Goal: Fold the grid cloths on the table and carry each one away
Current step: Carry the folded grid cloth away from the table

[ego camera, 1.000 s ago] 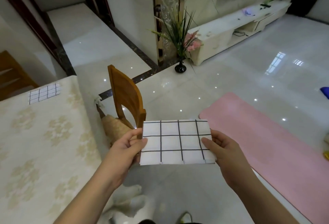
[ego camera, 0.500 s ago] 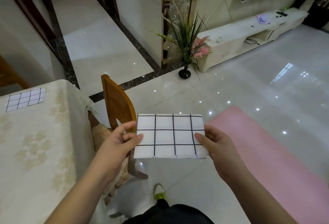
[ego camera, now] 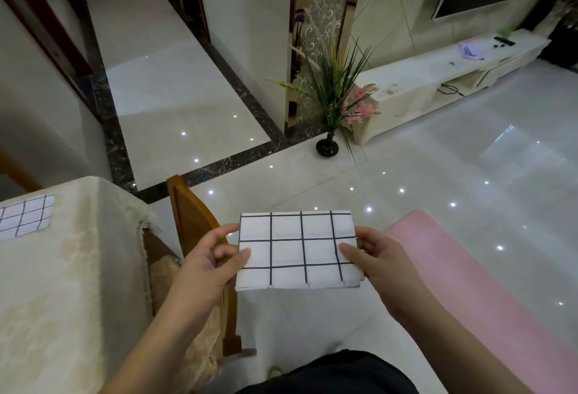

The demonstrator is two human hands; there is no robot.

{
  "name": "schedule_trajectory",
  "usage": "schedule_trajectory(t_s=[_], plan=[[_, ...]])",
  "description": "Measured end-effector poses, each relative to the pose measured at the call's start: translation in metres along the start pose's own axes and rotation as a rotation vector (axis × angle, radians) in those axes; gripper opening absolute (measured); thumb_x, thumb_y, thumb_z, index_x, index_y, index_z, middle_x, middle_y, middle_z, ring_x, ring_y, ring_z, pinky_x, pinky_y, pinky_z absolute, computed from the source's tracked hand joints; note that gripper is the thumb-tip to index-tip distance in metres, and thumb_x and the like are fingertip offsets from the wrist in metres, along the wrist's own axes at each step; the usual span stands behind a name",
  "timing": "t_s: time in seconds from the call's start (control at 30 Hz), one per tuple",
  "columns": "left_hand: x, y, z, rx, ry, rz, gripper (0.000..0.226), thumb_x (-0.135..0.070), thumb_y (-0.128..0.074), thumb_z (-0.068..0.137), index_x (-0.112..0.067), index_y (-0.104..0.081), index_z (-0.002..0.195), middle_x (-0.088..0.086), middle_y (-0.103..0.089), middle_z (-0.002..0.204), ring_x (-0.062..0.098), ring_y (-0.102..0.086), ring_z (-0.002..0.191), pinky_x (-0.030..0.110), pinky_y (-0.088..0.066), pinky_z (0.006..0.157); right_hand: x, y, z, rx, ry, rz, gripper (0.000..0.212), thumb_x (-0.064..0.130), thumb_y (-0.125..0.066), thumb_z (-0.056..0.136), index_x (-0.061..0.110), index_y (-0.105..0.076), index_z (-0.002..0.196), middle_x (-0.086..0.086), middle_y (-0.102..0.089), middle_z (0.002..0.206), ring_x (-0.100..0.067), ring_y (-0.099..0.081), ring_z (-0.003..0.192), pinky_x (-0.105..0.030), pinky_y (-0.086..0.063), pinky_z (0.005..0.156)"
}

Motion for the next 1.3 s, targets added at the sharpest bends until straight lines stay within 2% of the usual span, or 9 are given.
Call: schedule_trajectory(t_s=[0.17,0.37,0.57,0.7,0.77,0.9,1.03,1.23,1.3], plan=[[-0.002,-0.010,0.046,-0.080,0.046,0.006,0.052,-0.029,-0.071,0.075,-0.034,-0.056,0.125,0.011,-0.072,0.086,0.029,-0.070,0.094,0.051,-0.048,0.099,0.011,0.007,0.070,0.052,-0.013,-0.012,0.023,0.006,-0.068,0.087,0.021,-0.074,0.103,-0.018,-0.072,0.099,-0.035,-0.069,0.098,-0.054,-0.051,0.096],[-0.018,-0.026,0.110,-0.219,0.071,-0.029,0.041,-0.008,-0.068,0.086,-0.023,-0.060,0.123,0.009,-0.073,0.084,0.023,-0.071,0.089,0.041,-0.051,0.091,0.029,0.012,0.165,0.168,-0.052,-0.032,0.023,0.005,-0.067,0.088,0.020,-0.073,0.104,-0.015,-0.073,0.095,-0.034,-0.070,0.094,-0.046,-0.056,0.088],[-0.044,-0.043,0.160,-0.339,0.093,-0.063,0.050,-0.019,-0.072,0.075,-0.022,-0.060,0.123,0.008,-0.072,0.083,0.026,-0.070,0.086,0.044,-0.052,0.088,0.063,0.016,0.250,0.319,-0.043,-0.091,0.023,0.005,-0.066,0.088,0.019,-0.072,0.105,-0.013,-0.073,0.094,-0.027,-0.072,0.090,-0.039,-0.057,0.085],[-0.057,-0.051,0.183,-0.407,0.064,-0.049,0.046,-0.015,-0.071,0.083,-0.025,-0.058,0.126,0.018,-0.069,0.090,0.040,-0.066,0.093,0.049,-0.052,0.091,0.080,0.012,0.292,0.373,-0.039,-0.099,0.023,0.004,-0.066,0.088,0.019,-0.072,0.105,-0.014,-0.072,0.093,-0.027,-0.072,0.088,-0.030,-0.057,0.077],[-0.063,-0.051,0.193,-0.428,0.064,-0.046,0.042,-0.012,-0.069,0.086,-0.026,-0.058,0.125,0.014,-0.072,0.091,0.036,-0.068,0.096,0.049,-0.052,0.094,0.087,0.006,0.311,0.393,-0.040,-0.100,0.024,0.004,-0.066,0.088,0.020,-0.072,0.105,-0.018,-0.071,0.094,-0.028,-0.072,0.088,-0.031,-0.058,0.077],[-0.070,-0.036,0.217,-0.464,0.075,-0.017,0.039,-0.014,-0.067,0.088,-0.029,-0.057,0.124,0.006,-0.074,0.089,0.021,-0.071,0.092,0.043,-0.050,0.097,0.095,-0.021,0.346,0.455,-0.030,-0.146,0.023,0.006,-0.067,0.088,0.021,-0.073,0.104,-0.023,-0.068,0.096,-0.031,-0.070,0.087,-0.036,-0.056,0.081],[-0.075,-0.007,0.243,-0.503,0.082,-0.080,0.035,-0.012,-0.066,0.088,-0.024,-0.062,0.121,0.008,-0.073,0.088,0.026,-0.071,0.090,0.048,-0.055,0.089,0.103,-0.059,0.379,0.492,-0.016,-0.187,0.022,0.006,-0.067,0.088,0.020,-0.072,0.104,-0.018,-0.070,0.092,-0.017,-0.070,0.080,-0.017,-0.052,0.067],[-0.088,0.054,0.275,-0.587,0.024,-0.140,0.031,-0.010,-0.067,0.088,-0.024,-0.064,0.115,0.014,-0.073,0.091,0.033,-0.069,0.093,0.050,-0.052,0.092,0.124,-0.136,0.421,0.567,0.009,-0.258,0.024,0.010,-0.066,0.090,0.025,-0.071,0.107,-0.004,-0.075,0.094,-0.021,-0.071,0.091,-0.033,-0.055,0.079],[-0.094,0.072,0.284,-0.599,0.028,-0.179,0.031,-0.009,-0.066,0.089,-0.025,-0.063,0.115,0.016,-0.072,0.092,0.033,-0.070,0.094,0.044,-0.054,0.090,0.133,-0.160,0.433,0.586,0.021,-0.258,0.024,0.008,-0.065,0.090,0.025,-0.071,0.106,-0.004,-0.075,0.094,-0.020,-0.072,0.089,-0.030,-0.056,0.076]])
Point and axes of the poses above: each hand's wrist, its own z-axis towards the middle knuckle, its own y-axis out of the back of the hand, x = y × z, the point moved 4 cm from there along z, towards the middle knuckle
